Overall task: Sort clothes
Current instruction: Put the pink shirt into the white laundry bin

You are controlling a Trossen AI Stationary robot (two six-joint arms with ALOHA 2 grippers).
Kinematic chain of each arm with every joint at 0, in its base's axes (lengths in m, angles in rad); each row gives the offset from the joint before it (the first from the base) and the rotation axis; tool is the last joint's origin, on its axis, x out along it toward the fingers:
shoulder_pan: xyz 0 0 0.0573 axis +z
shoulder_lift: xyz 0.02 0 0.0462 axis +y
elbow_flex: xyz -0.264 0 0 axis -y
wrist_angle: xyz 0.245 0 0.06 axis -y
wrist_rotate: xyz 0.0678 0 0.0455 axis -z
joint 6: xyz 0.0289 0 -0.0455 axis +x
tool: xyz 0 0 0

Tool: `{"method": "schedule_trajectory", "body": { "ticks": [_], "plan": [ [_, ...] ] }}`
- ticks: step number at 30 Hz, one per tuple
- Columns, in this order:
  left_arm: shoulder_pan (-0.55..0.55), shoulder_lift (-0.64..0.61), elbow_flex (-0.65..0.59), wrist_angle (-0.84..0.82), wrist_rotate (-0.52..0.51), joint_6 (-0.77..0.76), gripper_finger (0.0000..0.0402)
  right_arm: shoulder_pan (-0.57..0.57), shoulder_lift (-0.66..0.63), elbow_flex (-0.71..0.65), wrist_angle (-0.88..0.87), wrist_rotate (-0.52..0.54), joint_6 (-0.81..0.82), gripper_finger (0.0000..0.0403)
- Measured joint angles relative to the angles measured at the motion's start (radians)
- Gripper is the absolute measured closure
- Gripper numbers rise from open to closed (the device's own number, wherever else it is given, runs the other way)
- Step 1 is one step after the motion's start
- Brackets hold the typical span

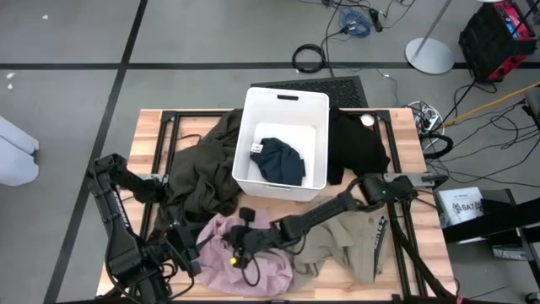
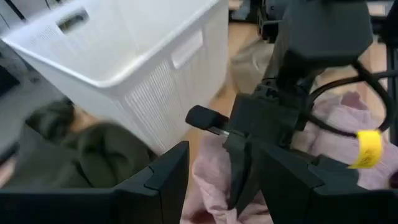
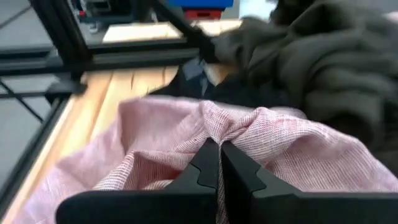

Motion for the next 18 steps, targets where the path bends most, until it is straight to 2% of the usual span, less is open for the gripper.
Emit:
{"method": "schedule_trajectory", "body": {
  "ticks": [6, 10, 14, 18],
  "plan": [
    [0.000, 0.007, -0.001, -0.001, 0.075, -0.011, 0.0217, 0.011, 0.044, 0.012, -0.022, 0.002, -0.079, 0.0403],
    [0.005, 0.006, -0.010, 0.003, 0.109, -0.101, 0.0217, 0.011, 0.045, 0.012, -0.071, -0.001, -0.103, 0.0403],
    [0.039, 0.006, -0.070, 0.063, 0.277, -0.153, 0.0217, 0.009, 0.044, 0.011, -0.075, -0.002, -0.107, 0.0398],
    [0.088, 0.007, -0.134, 0.149, 0.378, -0.145, 0.0217, 0.009, 0.043, 0.011, -0.076, -0.011, -0.114, 0.0370]
  ]
}}
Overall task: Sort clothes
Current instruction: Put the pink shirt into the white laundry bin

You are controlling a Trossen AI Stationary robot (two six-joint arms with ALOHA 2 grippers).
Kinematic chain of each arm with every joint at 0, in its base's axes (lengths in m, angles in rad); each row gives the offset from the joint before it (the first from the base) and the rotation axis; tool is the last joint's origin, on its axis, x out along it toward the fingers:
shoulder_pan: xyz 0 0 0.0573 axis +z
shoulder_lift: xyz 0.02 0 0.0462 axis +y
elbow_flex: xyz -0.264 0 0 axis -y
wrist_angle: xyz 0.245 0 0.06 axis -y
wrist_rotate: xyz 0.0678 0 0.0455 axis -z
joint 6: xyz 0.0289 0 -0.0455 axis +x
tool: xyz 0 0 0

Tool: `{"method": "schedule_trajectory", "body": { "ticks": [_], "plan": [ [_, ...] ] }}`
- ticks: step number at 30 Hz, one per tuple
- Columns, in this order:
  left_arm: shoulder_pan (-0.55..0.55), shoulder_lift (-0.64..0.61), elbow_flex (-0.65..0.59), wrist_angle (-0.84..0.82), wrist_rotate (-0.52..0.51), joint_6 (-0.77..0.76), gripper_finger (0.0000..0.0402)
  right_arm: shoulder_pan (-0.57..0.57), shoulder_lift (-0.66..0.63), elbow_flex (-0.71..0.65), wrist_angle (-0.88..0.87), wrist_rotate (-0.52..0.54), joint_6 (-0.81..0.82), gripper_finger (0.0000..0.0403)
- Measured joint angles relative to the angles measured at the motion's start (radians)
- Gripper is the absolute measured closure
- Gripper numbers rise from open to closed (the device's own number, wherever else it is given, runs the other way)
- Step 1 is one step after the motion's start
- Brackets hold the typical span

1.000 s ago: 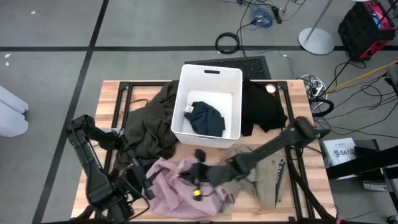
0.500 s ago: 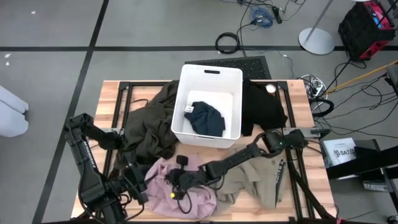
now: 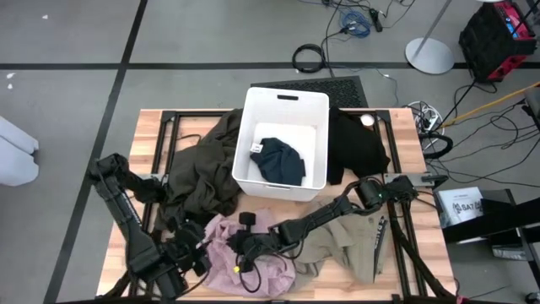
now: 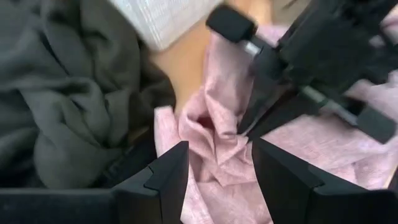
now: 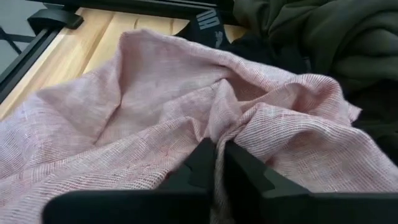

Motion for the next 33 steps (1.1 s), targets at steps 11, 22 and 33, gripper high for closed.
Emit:
{"method": "schedule_trajectory", "body": {
  "ticks": [11, 22, 33],
  "plan": [
    [0.139, 0.000, -0.012, 0.103, 0.093, 0.282, 0.0217, 0.012, -0.048, -0.002, -0.006, -0.059, -0.083, 0.0217],
    [0.156, 0.000, -0.017, 0.100, 0.054, 0.436, 0.0217, 0.073, -0.173, -0.001, -0.135, 0.021, -0.122, 0.0190],
    [0.325, -0.001, -0.140, 0.257, 0.253, 0.547, 0.0217, 0.156, -0.226, -0.002, -0.335, 0.108, -0.064, 0.0192]
  ]
}}
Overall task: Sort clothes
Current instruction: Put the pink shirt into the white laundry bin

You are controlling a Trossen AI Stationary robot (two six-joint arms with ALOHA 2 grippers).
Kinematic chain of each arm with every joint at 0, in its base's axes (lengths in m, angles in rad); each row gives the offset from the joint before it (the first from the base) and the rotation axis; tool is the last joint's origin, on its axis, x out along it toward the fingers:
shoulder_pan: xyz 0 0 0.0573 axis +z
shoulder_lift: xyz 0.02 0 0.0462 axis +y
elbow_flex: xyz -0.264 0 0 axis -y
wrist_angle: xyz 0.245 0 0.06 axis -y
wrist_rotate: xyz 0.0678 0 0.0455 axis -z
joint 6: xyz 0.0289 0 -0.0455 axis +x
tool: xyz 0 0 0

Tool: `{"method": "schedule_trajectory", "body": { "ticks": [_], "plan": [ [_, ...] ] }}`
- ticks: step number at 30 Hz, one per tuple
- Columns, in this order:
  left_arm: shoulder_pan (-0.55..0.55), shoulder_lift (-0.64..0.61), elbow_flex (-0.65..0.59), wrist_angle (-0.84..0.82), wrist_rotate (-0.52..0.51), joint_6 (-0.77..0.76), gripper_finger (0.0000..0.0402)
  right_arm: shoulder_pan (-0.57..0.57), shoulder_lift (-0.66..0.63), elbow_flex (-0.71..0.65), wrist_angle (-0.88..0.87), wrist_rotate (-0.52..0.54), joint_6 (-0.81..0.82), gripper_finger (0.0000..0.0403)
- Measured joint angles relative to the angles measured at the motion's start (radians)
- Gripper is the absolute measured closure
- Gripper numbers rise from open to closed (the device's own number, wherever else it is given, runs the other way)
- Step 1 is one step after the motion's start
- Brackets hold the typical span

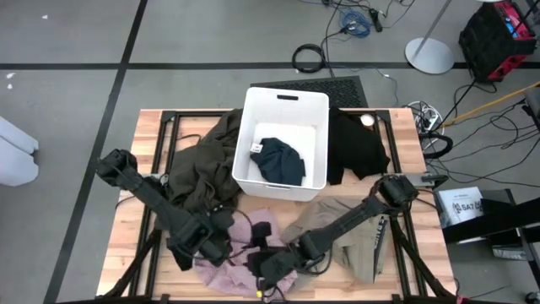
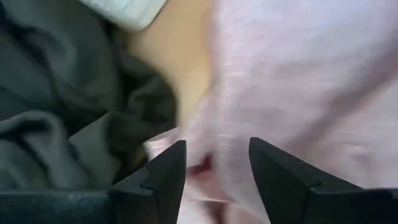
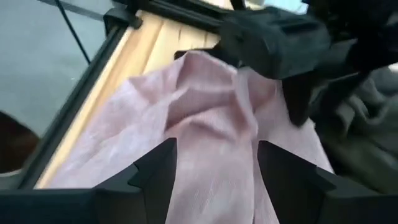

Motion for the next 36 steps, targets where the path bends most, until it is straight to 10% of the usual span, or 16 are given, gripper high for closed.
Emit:
{"method": "schedule_trajectory", "body": {
  "ticks": [12, 28, 36],
  "plan": [
    [0.123, 0.003, -0.046, 0.143, 0.132, 0.392, 0.0216, 0.169, -0.129, 0.000, -0.441, 0.226, 0.319, 0.0193],
    [0.161, 0.180, -0.072, 0.188, 0.090, 0.636, 0.0103, 0.180, -0.166, 0.000, -0.668, 0.251, 0.565, 0.0193],
    [0.191, 0.359, -0.058, 0.212, 0.270, 0.837, 0.0099, 0.184, -0.166, 0.000, -0.677, 0.246, 0.576, 0.0193]
  ]
}}
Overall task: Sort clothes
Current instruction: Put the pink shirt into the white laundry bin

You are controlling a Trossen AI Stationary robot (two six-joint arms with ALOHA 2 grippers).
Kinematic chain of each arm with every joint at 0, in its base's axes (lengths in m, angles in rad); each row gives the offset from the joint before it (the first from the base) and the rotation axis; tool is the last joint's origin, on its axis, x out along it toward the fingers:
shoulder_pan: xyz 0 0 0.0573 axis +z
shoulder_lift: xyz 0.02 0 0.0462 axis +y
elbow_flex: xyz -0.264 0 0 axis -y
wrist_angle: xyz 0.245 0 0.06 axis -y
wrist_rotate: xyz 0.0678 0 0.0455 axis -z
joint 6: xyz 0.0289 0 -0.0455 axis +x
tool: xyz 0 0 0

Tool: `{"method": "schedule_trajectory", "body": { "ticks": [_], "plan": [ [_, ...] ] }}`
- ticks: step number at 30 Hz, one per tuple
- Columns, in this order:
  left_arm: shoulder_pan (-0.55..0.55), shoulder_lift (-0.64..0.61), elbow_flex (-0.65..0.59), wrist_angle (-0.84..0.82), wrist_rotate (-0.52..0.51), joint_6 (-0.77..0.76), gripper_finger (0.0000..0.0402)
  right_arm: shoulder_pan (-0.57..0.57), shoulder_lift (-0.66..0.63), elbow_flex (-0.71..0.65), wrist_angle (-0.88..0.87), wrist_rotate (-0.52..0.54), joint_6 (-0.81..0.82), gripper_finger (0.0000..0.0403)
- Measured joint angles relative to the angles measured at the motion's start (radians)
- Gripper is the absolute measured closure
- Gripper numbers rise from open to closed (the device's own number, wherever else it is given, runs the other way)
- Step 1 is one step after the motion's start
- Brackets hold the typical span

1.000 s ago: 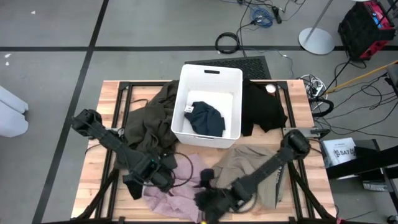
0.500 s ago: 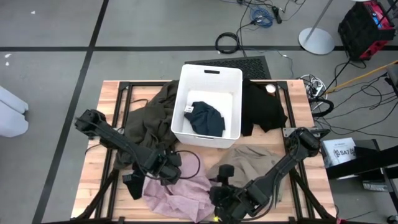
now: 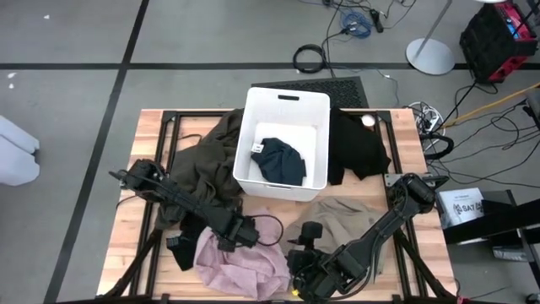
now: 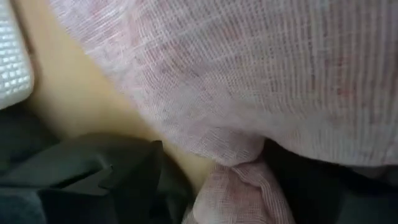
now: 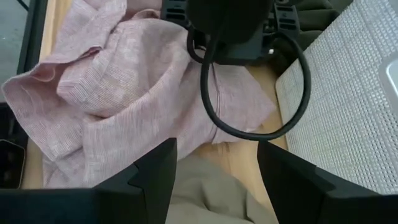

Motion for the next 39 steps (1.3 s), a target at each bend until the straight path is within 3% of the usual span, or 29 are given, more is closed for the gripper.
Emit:
{"method": "schedule_trajectory", "body": {
  "ticks": [4, 8, 11, 15, 17, 25, 39],
  "plan": [
    [-0.002, 0.006, -0.001, 0.033, 0.014, 0.062, 0.0103, 0.007, 0.000, 0.000, -0.019, 0.000, 0.008, 0.0193],
    [0.007, -0.004, -0.004, 0.042, 0.034, 0.063, 0.0146, 0.009, 0.000, 0.000, -0.026, 0.000, 0.010, 0.0193],
    [0.011, -0.008, -0.007, 0.048, 0.062, 0.053, 0.0213, 0.009, 0.000, 0.000, -0.027, 0.000, 0.010, 0.0193],
    [0.011, -0.008, -0.007, 0.061, 0.092, 0.049, 0.0343, 0.009, 0.000, 0.000, -0.028, 0.001, 0.010, 0.0193],
    [0.010, -0.008, -0.007, 0.062, 0.088, 0.035, 0.0379, 0.009, 0.000, 0.000, -0.029, 0.001, 0.009, 0.0193],
    [-0.005, -0.052, 0.026, -0.009, 0.051, 0.020, 0.0388, 0.011, 0.000, 0.000, -0.069, 0.001, 0.011, 0.0193],
    [-0.033, -0.514, 0.050, -0.007, -0.115, -0.151, 0.0389, 0.017, -0.010, 0.000, -0.130, 0.031, 0.052, 0.0193]
  ]
}}
